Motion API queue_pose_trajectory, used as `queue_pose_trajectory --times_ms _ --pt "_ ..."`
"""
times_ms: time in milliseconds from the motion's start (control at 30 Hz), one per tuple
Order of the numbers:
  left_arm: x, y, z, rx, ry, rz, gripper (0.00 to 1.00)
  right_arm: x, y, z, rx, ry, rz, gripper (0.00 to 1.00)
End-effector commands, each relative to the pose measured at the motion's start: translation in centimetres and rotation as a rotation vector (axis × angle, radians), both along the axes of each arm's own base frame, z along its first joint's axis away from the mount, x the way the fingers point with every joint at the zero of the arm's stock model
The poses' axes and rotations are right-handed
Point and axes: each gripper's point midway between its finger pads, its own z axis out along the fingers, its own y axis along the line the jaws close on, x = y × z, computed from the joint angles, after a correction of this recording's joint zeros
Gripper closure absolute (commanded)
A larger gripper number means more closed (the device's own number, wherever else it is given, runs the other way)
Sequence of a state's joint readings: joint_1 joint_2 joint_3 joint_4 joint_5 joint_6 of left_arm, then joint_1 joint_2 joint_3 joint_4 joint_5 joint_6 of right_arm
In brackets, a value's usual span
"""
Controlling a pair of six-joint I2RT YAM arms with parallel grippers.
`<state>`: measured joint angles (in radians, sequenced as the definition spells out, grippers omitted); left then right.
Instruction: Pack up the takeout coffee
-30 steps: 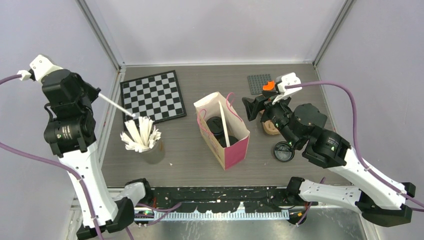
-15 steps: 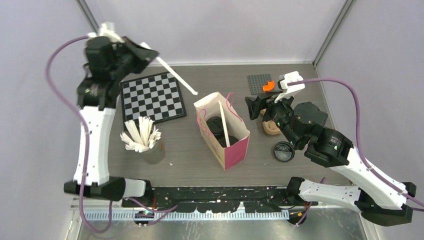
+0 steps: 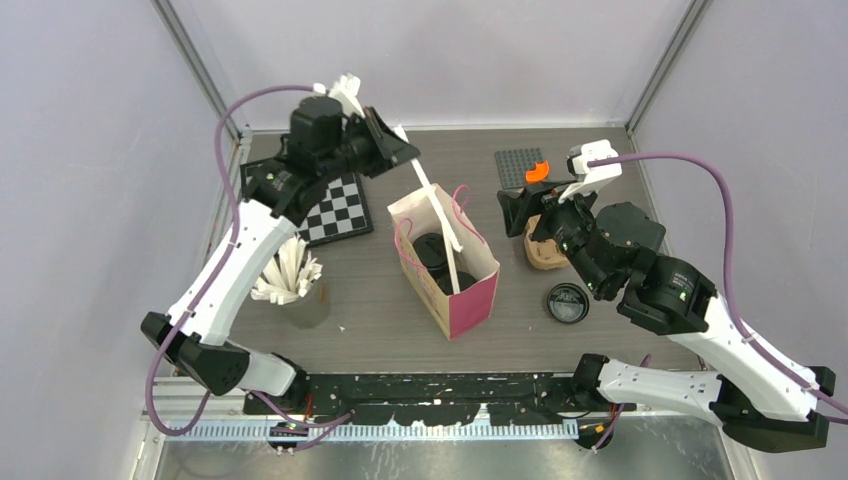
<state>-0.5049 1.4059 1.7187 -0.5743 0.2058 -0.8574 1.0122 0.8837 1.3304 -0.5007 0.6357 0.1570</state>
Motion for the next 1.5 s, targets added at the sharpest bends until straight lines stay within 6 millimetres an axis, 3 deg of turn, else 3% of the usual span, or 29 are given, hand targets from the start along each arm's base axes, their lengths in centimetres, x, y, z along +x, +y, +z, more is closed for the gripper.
queue_pose_trajectory --times_ms 0,100,200,400,467,567,700,867,1000,1200,1467 --pt "-0.7 -0.8 -3.4 0.014 0.076 0.029 0.88 -0.1 -1.0 2.0 0.076 -0.020 -0.037 0.26" --pt "-1.1 -2.4 -4.6 -0.007 0.104 -0.023 0.83 0.0 -0.9 2.0 0.067 -0.015 -0.038 0.26" --pt "-1.5 -3.2 -4.4 -0.003 0.105 -0.074 0.68 0.2 -0.8 1.4 0.033 0.006 -0.051 0.25" --pt "-1.5 1.6 -1.3 0.223 -0.057 0.022 0.36 0.9 -2.6 0.2 0.048 0.108 -0.213 0.13" --pt "-1.8 3.4 0.1 0.274 -0.100 0.062 0.03 0.9 -3.1 -0.3 0.058 0.144 -0.255 0.12" --pt "-3.3 6.1 1.6 0.367 -0.146 0.099 0.00 0.5 -4.2 -1.0 0.084 0.199 -0.316 0.12" --pt "-5.8 9.8 2.0 0.443 -0.151 0.169 0.00 -0.9 -4.1 -1.5 0.120 0.267 -0.260 0.12" --pt "-9.7 12.8 1.9 0.395 -0.202 0.224 0.00 -2.5 -4.6 -2.7 0.172 0.305 -0.202 0.11" --pt "-12.6 14.9 0.9 0.321 -0.212 0.274 0.00 -3.1 -5.8 -2.3 0.222 0.278 -0.201 0.11" --pt "-14.6 14.9 0.4 0.301 -0.219 0.219 0.00 -3.3 -5.6 -1.5 0.291 0.240 -0.161 0.11" --pt "-14.5 14.5 0.3 0.299 -0.235 0.197 0.00 -3.4 -4.9 -1.4 0.316 0.240 -0.130 0.11"
